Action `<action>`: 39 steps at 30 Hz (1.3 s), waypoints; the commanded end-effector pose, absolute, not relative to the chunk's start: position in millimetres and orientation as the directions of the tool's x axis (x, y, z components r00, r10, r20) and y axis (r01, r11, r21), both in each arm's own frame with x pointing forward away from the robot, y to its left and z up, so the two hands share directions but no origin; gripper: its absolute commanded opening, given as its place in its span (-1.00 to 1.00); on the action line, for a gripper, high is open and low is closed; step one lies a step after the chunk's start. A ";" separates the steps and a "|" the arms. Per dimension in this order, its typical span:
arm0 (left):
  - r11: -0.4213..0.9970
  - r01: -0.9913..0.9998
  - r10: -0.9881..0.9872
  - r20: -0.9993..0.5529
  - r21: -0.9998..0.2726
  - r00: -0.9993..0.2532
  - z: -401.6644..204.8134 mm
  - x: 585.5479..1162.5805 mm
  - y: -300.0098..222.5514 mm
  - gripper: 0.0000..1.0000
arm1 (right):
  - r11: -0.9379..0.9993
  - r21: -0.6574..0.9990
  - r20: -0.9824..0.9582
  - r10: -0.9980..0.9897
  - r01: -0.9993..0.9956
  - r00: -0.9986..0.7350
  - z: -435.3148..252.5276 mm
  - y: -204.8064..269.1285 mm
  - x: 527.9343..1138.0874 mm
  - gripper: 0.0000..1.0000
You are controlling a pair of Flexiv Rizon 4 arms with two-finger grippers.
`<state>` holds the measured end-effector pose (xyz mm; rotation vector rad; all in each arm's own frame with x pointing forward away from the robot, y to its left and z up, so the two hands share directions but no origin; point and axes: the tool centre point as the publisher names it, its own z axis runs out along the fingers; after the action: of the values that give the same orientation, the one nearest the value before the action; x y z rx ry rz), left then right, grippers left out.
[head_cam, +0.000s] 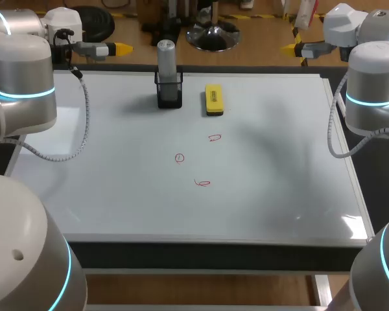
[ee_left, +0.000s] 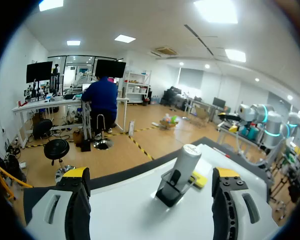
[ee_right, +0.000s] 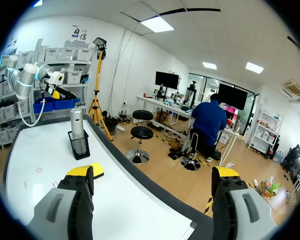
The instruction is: Pick up the inspection probe, press it on each red-marked spot on the whiteboard one by one, put down the probe, pick up the eraser, and wipe off all the red marks.
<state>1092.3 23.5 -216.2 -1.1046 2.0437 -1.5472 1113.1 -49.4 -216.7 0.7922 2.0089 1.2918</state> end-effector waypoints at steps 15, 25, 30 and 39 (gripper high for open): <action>0.099 -0.371 -0.753 0.174 -0.923 -0.635 -216.4 1092.0 23.3 1.00 | 0.344 0.926 -0.174 0.755 0.155 -0.632 -216.6 -49.7 1113.5 1.00; 0.147 -0.321 -0.645 0.155 -0.936 -0.748 -219.7 1093.3 3.8 1.00 | 0.344 0.926 -0.174 0.755 0.155 -0.632 -216.6 -49.7 1113.5 1.00; 0.189 -0.271 -0.567 0.121 -0.944 -0.815 -218.8 1092.5 -12.2 1.00 | 0.344 0.926 -0.174 0.755 0.155 -0.632 -216.6 -49.7 1113.5 1.00; 0.228 -0.197 -0.467 0.070 -0.953 -0.881 -223.3 1098.1 -36.1 1.00 | 0.344 0.926 -0.174 0.755 0.155 -0.632 -216.6 -49.7 1113.5 1.00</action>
<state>1088.7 -32.9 -217.7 -0.6520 2.2564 -1.6843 1113.1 -49.4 -216.7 0.7924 2.0088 1.2917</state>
